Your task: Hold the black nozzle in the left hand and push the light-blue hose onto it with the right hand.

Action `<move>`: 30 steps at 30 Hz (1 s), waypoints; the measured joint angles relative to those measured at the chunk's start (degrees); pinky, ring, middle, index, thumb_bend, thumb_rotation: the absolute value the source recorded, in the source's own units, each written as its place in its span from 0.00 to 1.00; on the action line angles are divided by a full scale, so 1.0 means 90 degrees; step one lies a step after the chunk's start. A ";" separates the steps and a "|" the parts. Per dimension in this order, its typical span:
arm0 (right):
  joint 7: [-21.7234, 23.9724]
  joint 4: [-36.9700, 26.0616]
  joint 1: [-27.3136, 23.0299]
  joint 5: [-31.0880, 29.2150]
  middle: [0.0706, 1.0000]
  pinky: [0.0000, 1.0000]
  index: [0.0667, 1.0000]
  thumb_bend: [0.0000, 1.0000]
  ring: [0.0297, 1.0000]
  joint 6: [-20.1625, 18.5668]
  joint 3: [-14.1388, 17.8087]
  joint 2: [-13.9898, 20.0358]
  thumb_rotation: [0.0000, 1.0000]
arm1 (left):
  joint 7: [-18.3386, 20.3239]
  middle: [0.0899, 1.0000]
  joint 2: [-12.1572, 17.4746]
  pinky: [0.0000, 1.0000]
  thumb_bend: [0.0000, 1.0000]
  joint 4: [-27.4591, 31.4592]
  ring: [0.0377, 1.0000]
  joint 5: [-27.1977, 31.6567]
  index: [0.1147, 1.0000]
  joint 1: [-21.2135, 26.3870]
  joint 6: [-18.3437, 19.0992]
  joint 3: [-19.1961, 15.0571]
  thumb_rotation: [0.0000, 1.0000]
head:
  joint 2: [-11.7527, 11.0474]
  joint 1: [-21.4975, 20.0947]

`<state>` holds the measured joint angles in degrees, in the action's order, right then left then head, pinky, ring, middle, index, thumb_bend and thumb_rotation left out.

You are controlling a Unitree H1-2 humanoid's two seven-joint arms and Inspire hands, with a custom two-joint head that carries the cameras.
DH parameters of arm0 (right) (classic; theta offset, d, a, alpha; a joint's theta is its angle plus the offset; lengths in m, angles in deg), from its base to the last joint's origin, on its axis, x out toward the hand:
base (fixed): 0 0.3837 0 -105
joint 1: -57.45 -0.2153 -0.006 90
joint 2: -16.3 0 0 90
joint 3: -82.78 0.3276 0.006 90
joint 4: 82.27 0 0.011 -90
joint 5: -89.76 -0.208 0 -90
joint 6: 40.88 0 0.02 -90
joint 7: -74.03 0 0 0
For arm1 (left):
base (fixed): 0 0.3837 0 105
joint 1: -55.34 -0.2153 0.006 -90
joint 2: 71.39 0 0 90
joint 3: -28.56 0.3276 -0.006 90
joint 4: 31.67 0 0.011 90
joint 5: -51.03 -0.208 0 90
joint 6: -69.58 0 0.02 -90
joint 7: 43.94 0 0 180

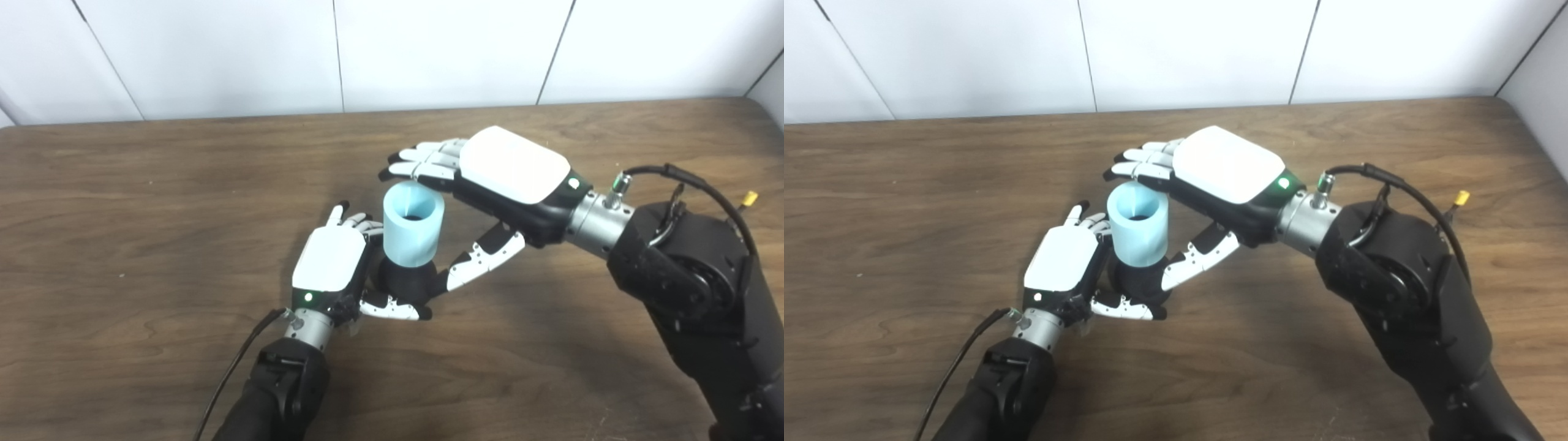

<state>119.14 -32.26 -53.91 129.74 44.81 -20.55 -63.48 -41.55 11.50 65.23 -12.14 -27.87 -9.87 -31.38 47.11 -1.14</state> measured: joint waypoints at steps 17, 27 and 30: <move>-0.0065 -0.0179 0.0158 0.0021 0.97 0.91 0.94 0.63 0.97 0.0245 -0.0059 -0.0117 0.82 | 0.0005 0.73 0.0005 1.00 0.52 -0.0004 0.85 0.0023 0.42 0.0000 -0.0002 -0.0005 0.05 | 0.0019 -0.0020; -0.0066 -0.0106 0.0145 0.0145 0.96 0.90 0.94 0.64 0.96 0.0478 -0.0151 -0.0247 0.86 | 0.0019 0.73 0.0006 1.00 0.52 -0.0004 0.86 0.0015 0.42 0.0001 0.0001 -0.0004 0.05 | 0.0010 -0.0029; -0.0065 -0.0068 0.0141 0.0194 0.96 0.90 0.94 0.64 0.96 0.0481 -0.0180 -0.0260 0.89 | 0.0020 0.73 0.0006 1.00 0.52 -0.0004 0.85 0.0006 0.42 0.0001 0.0001 -0.0004 0.05 | 0.0019 -0.0029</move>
<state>118.55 -32.87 -52.64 131.48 49.14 -22.17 -65.83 -41.37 11.55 65.20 -12.08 -27.86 -9.85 -31.42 47.28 -1.41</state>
